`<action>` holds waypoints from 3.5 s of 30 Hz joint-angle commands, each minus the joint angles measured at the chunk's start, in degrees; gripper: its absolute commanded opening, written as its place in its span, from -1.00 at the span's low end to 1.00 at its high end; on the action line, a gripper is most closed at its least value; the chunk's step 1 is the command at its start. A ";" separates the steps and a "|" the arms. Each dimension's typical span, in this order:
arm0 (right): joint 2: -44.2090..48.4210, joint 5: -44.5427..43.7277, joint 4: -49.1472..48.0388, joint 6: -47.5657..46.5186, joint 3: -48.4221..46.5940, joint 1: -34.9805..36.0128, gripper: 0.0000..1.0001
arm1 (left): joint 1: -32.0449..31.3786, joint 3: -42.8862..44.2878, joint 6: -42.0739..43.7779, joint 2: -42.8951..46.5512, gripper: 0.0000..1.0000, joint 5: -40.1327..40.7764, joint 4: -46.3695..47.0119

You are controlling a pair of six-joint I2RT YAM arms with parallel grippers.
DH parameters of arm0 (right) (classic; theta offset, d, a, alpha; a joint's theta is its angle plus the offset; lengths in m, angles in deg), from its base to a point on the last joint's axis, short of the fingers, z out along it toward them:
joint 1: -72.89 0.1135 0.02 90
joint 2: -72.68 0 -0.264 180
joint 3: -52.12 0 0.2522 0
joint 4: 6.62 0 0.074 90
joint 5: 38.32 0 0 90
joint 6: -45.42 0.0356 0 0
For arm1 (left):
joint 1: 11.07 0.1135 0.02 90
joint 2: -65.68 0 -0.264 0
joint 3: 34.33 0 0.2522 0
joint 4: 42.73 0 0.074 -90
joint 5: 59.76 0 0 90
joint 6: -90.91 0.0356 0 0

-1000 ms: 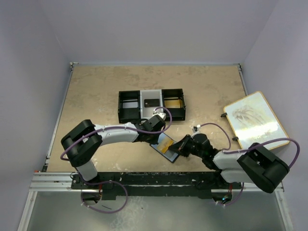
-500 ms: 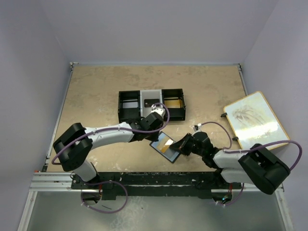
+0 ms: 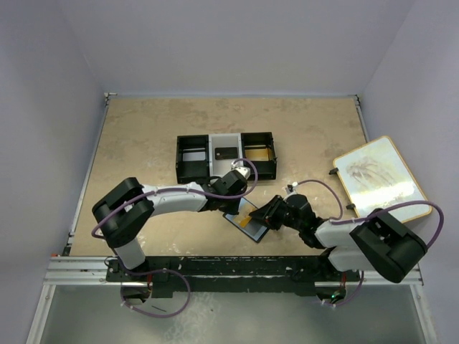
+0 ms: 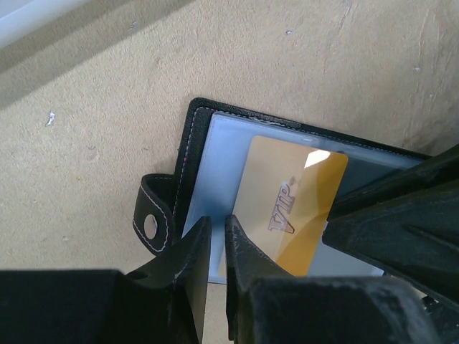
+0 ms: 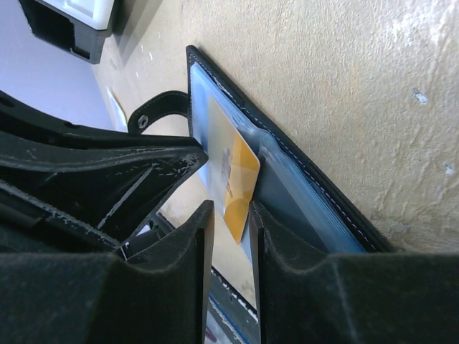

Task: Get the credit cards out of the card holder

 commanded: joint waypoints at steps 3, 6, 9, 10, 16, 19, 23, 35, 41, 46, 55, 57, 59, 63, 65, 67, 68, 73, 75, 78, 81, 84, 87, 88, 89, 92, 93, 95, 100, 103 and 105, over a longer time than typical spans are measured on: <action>1.31 -1.91 6.66 -0.34 -1.03 -0.19 -0.35 | -0.30 -0.88 1.06 -2.53 -0.83 3.50 0.35; 2.25 -5.62 8.20 0.37 -1.25 -0.16 -0.32 | -0.77 -1.20 1.80 -3.28 -0.87 6.26 -1.61; 1.44 -6.24 8.36 0.32 -1.08 -0.10 -0.27 | -1.24 -1.45 2.39 -4.09 -0.89 8.31 -2.90; 0.64 -5.16 7.84 0.30 -1.12 -0.15 -0.26 | -1.29 -1.59 2.42 -4.36 -0.90 8.43 -2.98; -5.15 -4.03 1.95 0.16 -3.03 -0.13 -0.28 | -2.03 -2.33 1.46 -4.81 -0.93 8.15 -2.34; -7.50 -3.12 -2.70 0.70 -2.22 -0.14 -0.33 | -2.07 -2.47 1.09 -4.88 -0.94 7.73 -1.83; -8.92 -1.76 -7.81 0.39 -1.94 -0.17 -0.52 | -2.08 -2.58 0.82 -4.64 -0.95 7.63 -1.73; -12.14 3.76 -17.97 -2.45 -1.30 -0.16 -0.79 | -2.05 -1.67 0.67 -4.78 -0.97 6.95 -1.75; -16.46 5.16 -24.70 -1.55 -0.67 -0.17 -0.86 | -2.01 -1.23 0.75 -4.56 -0.98 6.88 -2.37; -13.06 3.39 -24.46 0.56 3.70 -0.84 -0.91 | -2.08 -1.24 0.92 -4.36 -0.99 7.35 -3.00; -4.91 2.37 -10.09 -2.28 2.26 -0.91 -0.64 | -2.08 -0.47 1.35 -4.47 -1.00 6.66 -3.15; -4.11 2.13 -8.63 -2.64 1.62 -0.97 -0.56 | -2.08 -0.23 1.37 -4.37 -1.00 6.62 -3.29; -3.78 0.63 -7.03 -3.12 0.68 -0.89 -0.52 | -2.08 -0.10 1.29 -4.20 -1.00 6.45 -3.19; -4.30 -0.26 -8.53 -2.13 0.82 -0.93 -0.49 | -2.06 0.11 1.30 -4.05 -1.00 6.13 -3.35; -4.49 -0.10 -9.59 -1.67 1.10 -0.97 -0.49 | -2.02 0.03 1.30 -3.99 -1.00 6.18 -3.28; -4.45 -0.07 -9.58 -1.41 1.05 -0.85 -0.50 | -2.08 0.08 1.30 -3.91 -1.00 6.15 -3.25; -4.37 -0.05 -9.64 -1.40 1.05 -0.82 -0.51 | -2.08 0.14 1.28 -4.00 -1.00 6.11 -3.17; -4.41 0.34 -10.03 -1.63 0.74 -0.81 -0.51 | -2.08 0.19 1.31 -4.08 -1.00 5.91 -2.99; -4.58 0.56 -10.27 -1.64 0.39 -0.57 -0.51 | -2.04 0.20 1.33 -4.06 -1.00 5.86 -3.05; -4.83 0.09 -10.22 -0.98 0.18 0.09 -0.50 | -2.07 0.16 1.28 -4.01 -1.00 5.82 -3.00; -5.71 0.12 -10.23 -1.02 -0.40 0.62 -0.50 | -2.07 0.03 1.30 -3.84 -1.00 5.80 -2.93; -7.03 0.26 -11.43 -0.71 -0.79 1.16 -0.50 | -2.05 0.10 1.54 -3.74 -1.00 5.84 -3.09; -7.92 0.14 -12.92 0.03 -0.70 1.56 -0.50 | -2.06 0.32 1.63 -3.76 -1.00 5.87 -3.37; -8.08 0.05 -13.13 0.22 -0.65 1.62 -0.50 | -2.12 0.36 1.63 -3.74 -1.00 5.82 -3.45; -8.13 0.00 -13.16 0.33 -0.61 1.61 -0.50 | -2.09 0.37 1.61 -3.66 -1.00 5.82 -3.41; -7.70 -0.66 -12.68 1.01 -0.05 1.57 -0.57 | -2.07 0.30 1.55 -3.41 -1.00 6.03 -3.54; -7.32 -0.97 -11.99 1.24 0.06 1.57 -0.61 | -2.07 0.28 1.61 -3.42 -1.00 6.02 -3.61; -6.02 -1.69 -9.41 1.18 -0.14 1.58 -0.68 | -2.03 0.25 1.56 -3.40 -1.00 6.04 -3.67; -1.64 -3.68 -3.93 0.63 -0.12 1.58 -0.92 | -2.08 0.19 1.45 -3.30 -1.00 6.18 -3.58; 1.92 -4.09 -0.70 0.01 0.23 1.57 -1.00 | -2.08 0.29 1.62 -3.34 -1.00 6.40 -3.67; 4.34 -3.57 1.95 -0.41 0.33 1.59 -1.00 | -2.06 0.28 1.55 -3.29 -1.00 6.63 -3.88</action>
